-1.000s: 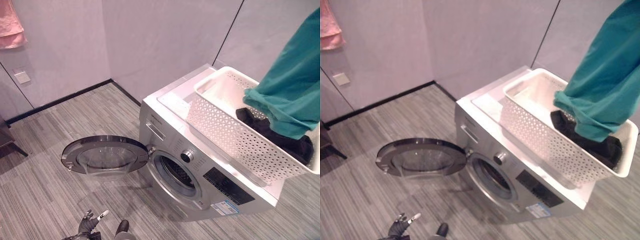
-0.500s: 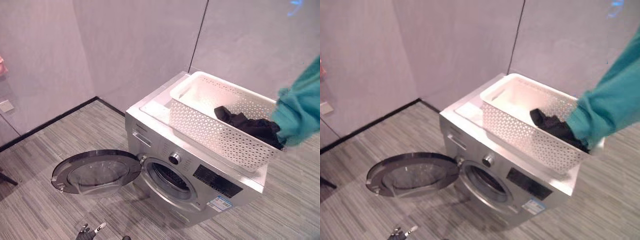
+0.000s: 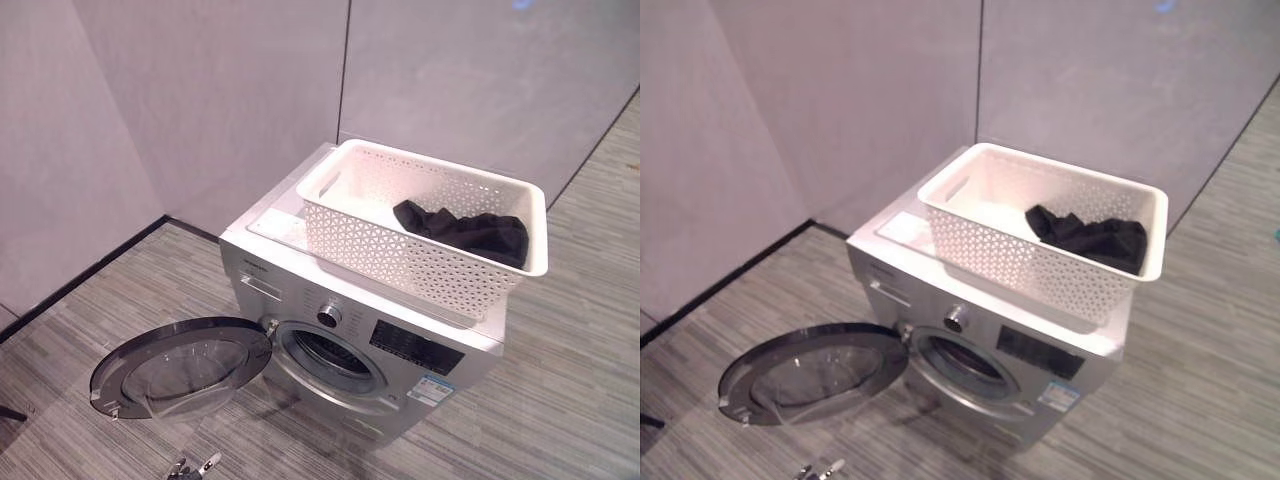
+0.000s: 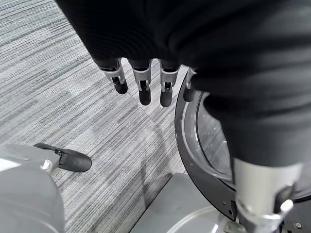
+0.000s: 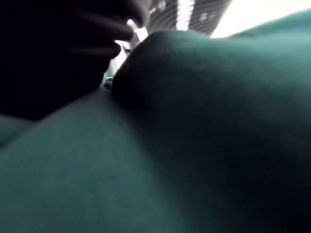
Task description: Grab the laundry basket,head to the washer,open it,put in the laundry and shut it.
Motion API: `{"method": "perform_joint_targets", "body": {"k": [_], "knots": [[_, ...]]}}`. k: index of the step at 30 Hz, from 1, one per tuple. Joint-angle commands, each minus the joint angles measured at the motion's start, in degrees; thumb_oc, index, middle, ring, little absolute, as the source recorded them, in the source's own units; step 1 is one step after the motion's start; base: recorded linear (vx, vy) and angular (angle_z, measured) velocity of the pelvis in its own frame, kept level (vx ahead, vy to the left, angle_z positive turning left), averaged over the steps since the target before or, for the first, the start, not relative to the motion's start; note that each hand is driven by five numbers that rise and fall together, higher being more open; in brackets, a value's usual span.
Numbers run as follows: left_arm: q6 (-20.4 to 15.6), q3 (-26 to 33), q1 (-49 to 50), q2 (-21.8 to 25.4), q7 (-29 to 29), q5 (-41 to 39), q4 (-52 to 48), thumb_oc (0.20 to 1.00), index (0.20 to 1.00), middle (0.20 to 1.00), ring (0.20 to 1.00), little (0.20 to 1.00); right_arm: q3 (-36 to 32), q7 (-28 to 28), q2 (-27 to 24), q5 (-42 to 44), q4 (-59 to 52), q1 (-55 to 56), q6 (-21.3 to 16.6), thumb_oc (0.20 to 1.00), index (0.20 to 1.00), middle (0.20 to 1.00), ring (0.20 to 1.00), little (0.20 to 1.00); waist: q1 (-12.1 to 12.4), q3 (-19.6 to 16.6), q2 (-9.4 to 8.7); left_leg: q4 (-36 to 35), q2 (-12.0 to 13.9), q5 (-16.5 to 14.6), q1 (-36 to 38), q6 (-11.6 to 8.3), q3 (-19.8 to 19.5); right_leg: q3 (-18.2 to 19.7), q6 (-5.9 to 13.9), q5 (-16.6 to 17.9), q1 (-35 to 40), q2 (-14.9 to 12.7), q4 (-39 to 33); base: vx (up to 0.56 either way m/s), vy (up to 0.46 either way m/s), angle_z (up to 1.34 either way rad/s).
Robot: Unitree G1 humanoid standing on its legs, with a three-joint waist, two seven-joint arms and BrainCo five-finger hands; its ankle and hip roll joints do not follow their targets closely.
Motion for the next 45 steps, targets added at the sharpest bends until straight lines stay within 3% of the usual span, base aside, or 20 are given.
{"method": "perform_joint_targets", "body": {"k": [1,2,3,4,5,7,9,10,11,15,18,23,28,36,39,43,44,45], "knots": [[-1.38,1.19,-3.79,-1.67,-0.35,1.88,1.04,1.000,1.000,1.000,1.000,1.000,-3.10,0.88,-2.34,-0.17,-5.20,4.26,-2.54,0.200,0.200,0.200,0.200,0.200,1.72,1.40,-1.01,0.22,0.79,-3.39,-0.94,0.48,-1.90,-0.36,3.30,-0.37,2.74,-3.50,0.50,-0.01,0.003,-0.23],[-1.41,1.49,-3.62,-1.69,-0.27,1.96,1.07,1.000,1.000,1.000,1.000,1.000,-6.13,0.76,-1.91,-0.48,-5.64,7.30,-2.42,0.200,0.200,0.200,0.200,0.200,1.46,1.33,-1.00,0.22,0.89,-3.44,-0.86,0.48,-1.85,-0.29,3.29,-0.32,2.76,-3.39,0.50,-0.02,0.012,-0.34],[-1.19,4.73,-2.29,-1.82,-0.26,3.08,0.55,1.000,1.000,1.000,1.000,1.000,-40.76,0.00,7.24,-4.74,-14.31,45.08,-2.91,0.200,0.200,0.200,0.200,0.200,-2.46,0.65,-1.17,0.22,0.85,-3.35,-0.99,0.69,-1.54,0.03,3.26,-0.16,2.41,-3.50,0.50,-0.06,0.029,-0.27],[-1.07,4.64,-2.39,0.90,-0.35,3.87,0.27,1.000,1.000,1.000,1.000,1.000,-62.47,0.12,15.17,-7.74,-22.46,68.34,-2.57,0.200,0.200,0.200,0.200,0.200,-2.86,0.57,-4.16,0.22,0.39,-2.43,-1.71,1.04,-1.76,-0.38,3.10,0.51,1.88,-3.95,0.50,0.00,0.000,0.00],[-0.91,4.02,-2.64,1.89,-0.60,4.40,0.20,1.000,1.000,1.000,1.000,1.000,-71.57,0.79,20.71,-9.71,-28.36,79.43,-2.41,0.200,0.200,0.200,0.200,0.200,-1.77,1.04,-4.97,0.22,0.83,-3.59,-0.73,0.72,-1.45,-0.18,3.21,-0.45,2.74,-3.62,0.50,0.01,-0.004,0.52],[-0.82,4.01,-3.12,2.25,-0.58,5.40,-0.14,1.000,1.000,1.000,1.000,1.000,-78.46,1.83,29.65,-14.35,-37.88,89.53,-1.50,0.200,0.200,0.200,0.200,0.200,-0.91,1.75,-5.00,0.22,0.80,-3.65,-0.58,0.64,-1.13,-0.26,3.20,-0.62,2.97,-3.76,0.50,0.03,-0.025,0.32],[-1.09,4.53,-3.50,2.21,-0.36,6.08,-1.06,1.000,1.000,1.000,1.000,1.000,-80.20,2.73,36.70,-16.85,-44.31,93.71,-1.64,0.200,0.200,0.200,0.200,0.200,-0.73,2.31,-4.42,0.22,0.79,-3.52,-0.64,0.57,-0.86,-0.36,3.19,-0.68,2.95,-3.88,0.50,0.00,-0.023,-0.45],[-1.08,4.45,-3.46,2.43,-0.31,6.16,-1.13,1.000,1.000,1.000,1.000,1.000,-80.73,2.89,37.50,-17.12,-45.25,94.30,-1.33,0.200,0.200,0.200,0.200,0.200,-0.63,2.30,-4.63,0.22,0.82,-3.52,-0.63,0.56,-0.88,-0.38,3.18,-0.68,2.98,-3.84,0.50,0.01,-0.018,-0.37],[-1.16,5.03,-3.46,2.38,0.01,7.04,-1.94,1.000,1.000,1.000,1.000,1.000,-81.90,3.55,43.45,-19.91,-50.54,97.63,-0.99,0.200,0.200,0.200,0.200,0.200,-0.78,2.59,-4.09,0.22,0.85,-3.44,-0.66,0.55,-0.69,-0.32,3.25,-0.61,2.87,-4.00,0.50,0.01,-0.017,-0.15],[-1.57,6.36,-3.12,2.04,0.21,7.19,-3.91,1.000,1.000,1.000,1.000,1.000,-84.05,3.69,50.90,-27.05,-56.33,103.64,0.88,0.200,0.200,0.200,0.200,0.200,-1.63,3.02,-3.27,0.22,1.11,-3.26,-0.83,0.45,-0.08,-0.23,3.33,-0.67,2.34,-3.97,0.50,0.00,-0.011,0.00],[-1.62,6.16,-2.69,1.87,0.03,6.78,-5.08,1.000,1.000,1.000,1.000,1.000,-84.46,2.98,52.56,-30.26,-56.38,105.13,2.95,0.200,0.200,0.200,0.200,0.200,-1.72,3.03,-3.15,0.22,1.20,-3.24,-0.99,0.50,0.07,0.00,3.29,-0.62,2.05,-3.91,0.50,0.00,-0.008,-0.03],[-1.77,5.92,-2.95,1.23,0.21,6.26,-5.44,1.000,1.000,1.000,1.000,1.000,-81.32,3.90,58.82,-31.65,-55.20,108.45,4.35,0.200,0.200,0.200,0.200,0.200,-2.30,3.37,-2.94,0.22,1.37,-3.21,-0.97,0.62,0.49,0.11,3.10,-0.70,1.92,-3.87,0.50,0.00,0.000,0.00],[-1.79,6.75,-3.13,-0.19,-0.13,6.04,-4.40,1.000,1.000,1.000,1.000,1.000,-74.07,7.71,70.43,-36.30,-51.78,119.90,7.66,0.200,0.200,0.200,0.200,0.200,-4.03,4.37,-2.35,0.22,1.55,-3.22,-0.52,0.93,1.44,0.76,2.93,-0.85,1.75,-3.68,0.50,0.01,-0.005,-0.03],[-2.10,9.08,-1.19,0.23,0.28,4.09,-4.43,1.000,1.000,1.000,1.000,1.000,-77.90,4.19,73.46,-38.72,-43.71,126.88,11.88,0.200,0.200,0.200,0.200,0.200,-5.64,4.50,-1.85,0.22,1.60,-3.39,-0.11,1.21,1.89,1.32,2.90,-0.94,1.73,-3.51,0.50,0.01,-0.005,-0.04],[-2.22,9.17,-0.93,0.23,0.48,3.47,-4.89,1.000,1.000,1.000,1.000,1.000,-76.76,4.61,74.19,-38.06,-42.38,127.85,11.50,0.200,0.200,0.200,0.200,0.200,-5.81,4.52,-1.76,0.22,1.50,-3.45,0.04,1.35,2.15,1.65,2.89,-0.84,1.61,-3.56,0.50,-0.01,0.005,-0.11],[-2.75,7.22,-1.25,-0.17,0.92,3.01,-5.48,1.000,1.000,1.000,1.000,1.000,-63.34,11.23,77.27,-30.13,-38.97,126.73,6.63,0.200,0.200,0.200,0.200,0.200,-5.93,5.23,-1.67,0.22,1.42,-3.27,0.70,1.54,3.44,2.52,2.80,-0.49,1.26,-3.67,0.50,-0.03,0.016,-0.13],[-2.74,7.24,-1.26,-0.16,0.92,3.01,-5.48,1.000,1.000,1.000,1.000,1.000,-63.32,11.21,77.25,-30.12,-38.93,126.70,6.60,0.200,0.200,0.200,0.200,0.200,-5.95,5.21,-1.69,0.22,1.39,-3.24,0.65,1.56,3.44,2.53,2.80,-0.47,1.21,-3.70,0.50,-0.03,0.022,-0.23],[-3.05,5.75,-1.17,-0.14,0.74,3.47,-6.75,1.000,1.000,1.000,1.000,1.000,-57.70,14.75,77.90,-26.33,-38.08,126.03,4.86,0.200,0.200,0.200,0.200,0.200,-5.75,5.36,-1.69,0.22,1.43,-3.16,0.90,1.48,3.73,2.75,2.80,-0.45,1.11,-3.74,0.50,-0.03,0.015,-0.13]]}}
